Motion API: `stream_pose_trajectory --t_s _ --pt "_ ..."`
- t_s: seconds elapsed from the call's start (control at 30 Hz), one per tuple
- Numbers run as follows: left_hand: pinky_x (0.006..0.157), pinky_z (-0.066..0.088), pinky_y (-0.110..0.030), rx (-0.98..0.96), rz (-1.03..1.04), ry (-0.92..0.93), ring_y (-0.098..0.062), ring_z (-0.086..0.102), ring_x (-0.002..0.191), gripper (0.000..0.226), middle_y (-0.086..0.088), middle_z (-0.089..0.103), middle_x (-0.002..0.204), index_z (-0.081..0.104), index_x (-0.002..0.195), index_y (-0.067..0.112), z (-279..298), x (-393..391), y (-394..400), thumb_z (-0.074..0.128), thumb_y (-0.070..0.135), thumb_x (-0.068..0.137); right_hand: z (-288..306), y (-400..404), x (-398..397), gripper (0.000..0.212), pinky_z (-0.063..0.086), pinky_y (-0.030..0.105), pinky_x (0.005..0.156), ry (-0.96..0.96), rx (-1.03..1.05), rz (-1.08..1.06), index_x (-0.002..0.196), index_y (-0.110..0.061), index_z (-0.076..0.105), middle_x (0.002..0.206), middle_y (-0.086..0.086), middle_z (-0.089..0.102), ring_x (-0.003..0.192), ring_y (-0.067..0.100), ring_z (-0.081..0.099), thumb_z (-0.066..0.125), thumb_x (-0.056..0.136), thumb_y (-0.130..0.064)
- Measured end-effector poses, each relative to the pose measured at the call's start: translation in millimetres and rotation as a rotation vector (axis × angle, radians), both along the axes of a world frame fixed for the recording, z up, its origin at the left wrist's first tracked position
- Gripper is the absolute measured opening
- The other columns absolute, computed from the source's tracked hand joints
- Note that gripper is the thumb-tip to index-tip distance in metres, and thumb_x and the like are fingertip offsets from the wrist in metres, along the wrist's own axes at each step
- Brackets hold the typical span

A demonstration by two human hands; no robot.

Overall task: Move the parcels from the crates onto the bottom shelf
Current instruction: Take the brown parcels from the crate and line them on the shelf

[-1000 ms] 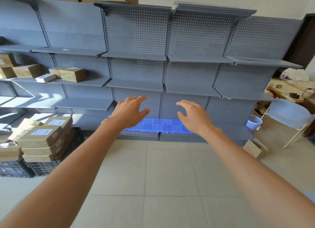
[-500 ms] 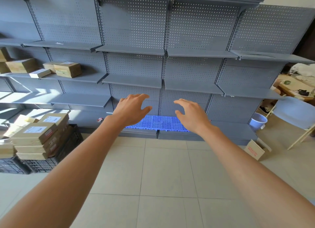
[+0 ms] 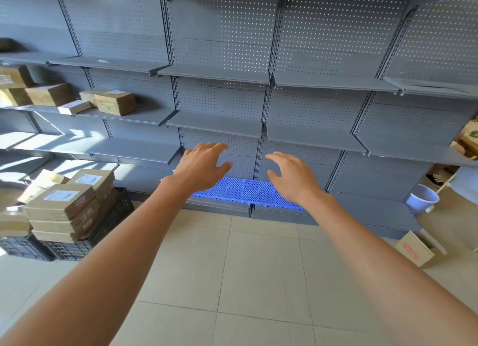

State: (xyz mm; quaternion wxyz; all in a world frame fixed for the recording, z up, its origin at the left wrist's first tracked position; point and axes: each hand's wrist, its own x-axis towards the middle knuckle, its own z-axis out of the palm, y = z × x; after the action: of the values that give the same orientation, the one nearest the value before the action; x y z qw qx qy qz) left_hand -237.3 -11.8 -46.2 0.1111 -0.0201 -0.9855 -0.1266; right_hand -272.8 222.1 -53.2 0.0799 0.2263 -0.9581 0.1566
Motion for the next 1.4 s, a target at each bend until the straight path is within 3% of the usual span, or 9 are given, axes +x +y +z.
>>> stream_pose_trajectory --t_s 0.4,0.8,1.17,1.4 --pt "0.114 0.036 -0.055 0.026 -0.041 0.031 -0.024 0.043 0.141 0.059 -0.001 0.048 0.153 0.040 0.152 0.025 9 -109 -72 0.052 0.051 0.100 3 -66 -99 0.044 0.038 0.042 0.111 -0.045 -0.049 -0.053 0.145 -0.021 0.049 0.153 -0.001 0.046 0.138 0.025 0.045 0.052 0.101 -0.025" --pt "0.113 0.037 -0.055 0.017 -0.071 0.011 -0.025 0.046 0.139 0.064 -0.001 0.051 0.151 0.033 0.155 0.024 5 -185 -52 0.051 0.051 0.101 7 -46 -172 0.044 0.034 0.043 0.113 -0.063 -0.047 -0.076 0.146 -0.019 0.048 0.154 -0.002 0.045 0.138 0.024 0.045 0.052 0.103 -0.025" --pt "0.113 0.037 -0.055 0.009 0.036 -0.012 -0.025 0.048 0.137 0.063 -0.002 0.050 0.152 0.035 0.155 0.024 -1 -262 -17 0.051 0.052 0.101 1 -7 -268 0.044 0.037 0.043 0.111 -0.099 -0.058 -0.004 0.145 -0.022 0.049 0.153 -0.003 0.046 0.131 0.024 0.052 0.053 0.102 -0.026" --pt "0.116 0.031 -0.053 -0.001 0.071 0.037 -0.023 0.030 0.148 0.066 -0.002 0.044 0.156 0.029 0.157 0.025 -12 -314 -64 0.051 0.051 0.101 -6 -62 -326 0.046 0.030 0.044 0.114 -0.096 0.000 0.047 0.148 -0.022 0.046 0.157 -0.002 0.041 0.137 0.024 0.046 0.050 0.103 -0.027"
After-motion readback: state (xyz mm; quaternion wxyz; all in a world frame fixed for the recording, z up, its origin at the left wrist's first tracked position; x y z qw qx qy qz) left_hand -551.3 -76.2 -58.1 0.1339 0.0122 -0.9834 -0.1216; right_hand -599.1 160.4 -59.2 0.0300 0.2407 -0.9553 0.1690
